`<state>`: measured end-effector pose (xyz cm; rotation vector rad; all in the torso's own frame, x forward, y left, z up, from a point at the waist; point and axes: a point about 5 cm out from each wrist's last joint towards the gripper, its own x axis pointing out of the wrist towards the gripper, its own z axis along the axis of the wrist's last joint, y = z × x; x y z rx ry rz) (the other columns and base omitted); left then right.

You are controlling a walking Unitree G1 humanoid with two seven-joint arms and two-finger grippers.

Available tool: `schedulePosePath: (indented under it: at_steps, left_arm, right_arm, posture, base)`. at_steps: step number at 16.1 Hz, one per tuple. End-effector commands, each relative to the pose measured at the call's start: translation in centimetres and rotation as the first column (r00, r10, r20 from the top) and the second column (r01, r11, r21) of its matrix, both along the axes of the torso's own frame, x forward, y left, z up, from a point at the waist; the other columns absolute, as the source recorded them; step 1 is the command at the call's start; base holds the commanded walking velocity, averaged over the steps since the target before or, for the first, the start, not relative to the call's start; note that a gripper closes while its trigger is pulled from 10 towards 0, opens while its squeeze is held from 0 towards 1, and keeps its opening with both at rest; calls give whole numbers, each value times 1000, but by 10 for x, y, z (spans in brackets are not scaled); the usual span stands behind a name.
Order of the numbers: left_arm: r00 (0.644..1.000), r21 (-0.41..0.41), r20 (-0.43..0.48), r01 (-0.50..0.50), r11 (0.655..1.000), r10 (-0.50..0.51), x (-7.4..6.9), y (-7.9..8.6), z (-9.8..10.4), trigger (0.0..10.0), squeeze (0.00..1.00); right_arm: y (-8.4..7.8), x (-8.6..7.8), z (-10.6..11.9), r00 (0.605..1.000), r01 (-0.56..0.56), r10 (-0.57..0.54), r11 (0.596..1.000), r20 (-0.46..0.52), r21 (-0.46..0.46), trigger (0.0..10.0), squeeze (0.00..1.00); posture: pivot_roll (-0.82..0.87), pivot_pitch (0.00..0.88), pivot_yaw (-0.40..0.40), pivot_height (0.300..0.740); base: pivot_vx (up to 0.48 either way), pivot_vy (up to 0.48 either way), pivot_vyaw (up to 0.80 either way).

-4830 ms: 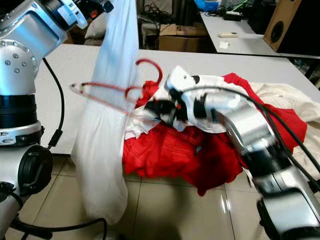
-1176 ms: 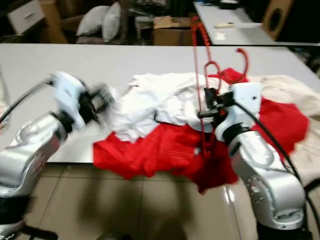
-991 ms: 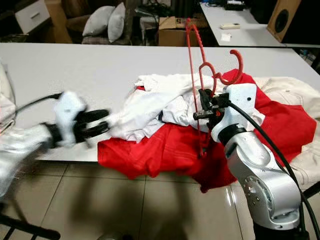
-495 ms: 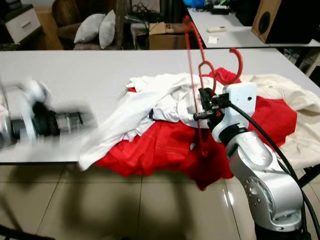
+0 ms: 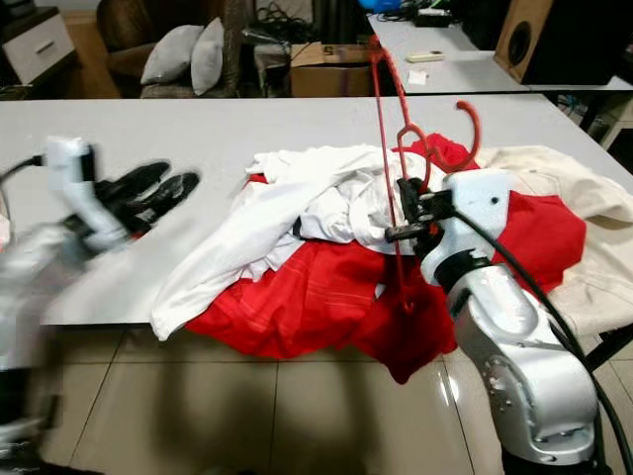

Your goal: Hang hanger

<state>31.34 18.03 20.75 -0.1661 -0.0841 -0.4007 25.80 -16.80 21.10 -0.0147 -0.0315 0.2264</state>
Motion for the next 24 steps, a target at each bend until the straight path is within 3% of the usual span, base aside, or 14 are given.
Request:
schedulePosePath:
  at_steps: [1, 3, 6, 11, 19, 20, 22, 23, 24]
  left_arm:
    - [996, 36, 30, -86, 996, 85, 3, 0, 4, 10000, 0]
    - [1000, 214, -5, -19, 977, 20, -2, -24, -12, 10000, 0]
    - [1000, 228, 7, -21, 973, 20, -4, -31, -15, 10000, 0]
    - [997, 240, 11, -75, 968, 74, -6, -26, -20, 10000, 0]
    - [995, 262, -4, -91, 961, 95, -10, -19, -26, 10000, 0]
    - [996, 246, -19, -83, 966, 90, -9, -21, -26, 10000, 0]
    - [995, 291, -16, -91, 952, 100, -9, -21, -27, 10000, 0]
    - [991, 248, -37, -118, 962, 131, -9, -18, -34, 10000, 0]
    - [988, 268, -40, -130, 955, 146, -13, -16, -45, 10000, 0]
  right_arm:
    - [0, 0, -2, 1000, 20, -20, 1000, -3, -2, 10000, 0]
    - [-2, -1, -8, 996, 75, -74, 997, -39, 18, 10000, 0]
    - [4, -1, -2, 998, 1, 5, 995, 62, -95, 10000, 0]
    - [11, -2, -10, 998, -58, 58, 998, 19, -3, 10000, 0]
    - [22, -6, -16, 991, -134, 134, 991, 16, 25, 10000, 0]
    - [22, -7, -17, 990, -137, 137, 990, 13, 21, 10000, 0]
    - [22, -8, -20, 989, -146, 146, 989, -1, 11, 10000, 0]
    - [21, -10, -24, 989, -145, 145, 989, -20, 11, 10000, 0]
    - [19, -12, -29, 990, -133, 134, 990, -40, 40, 10000, 0]
  posture:
    - [-49, 0, 69, 740]
    - [-52, 0, 75, 740]
    - [-55, 0, 80, 740]
    - [-41, 0, 65, 740]
    - [-38, 0, 68, 740]
    - [-41, 0, 72, 740]
    - [-43, 0, 76, 740]
    - [-45, 0, 76, 740]
    - [-47, 0, 76, 740]
  base:
    - [0, 0, 0]
    - [0, 476, 0]
    - [0, 480, 0]
    - [0, 480, 0]
    - [0, 480, 0]
    - [0, 0, 0]
    - [0, -446, 0]
    - [0, -480, 0]
    - [0, -480, 0]
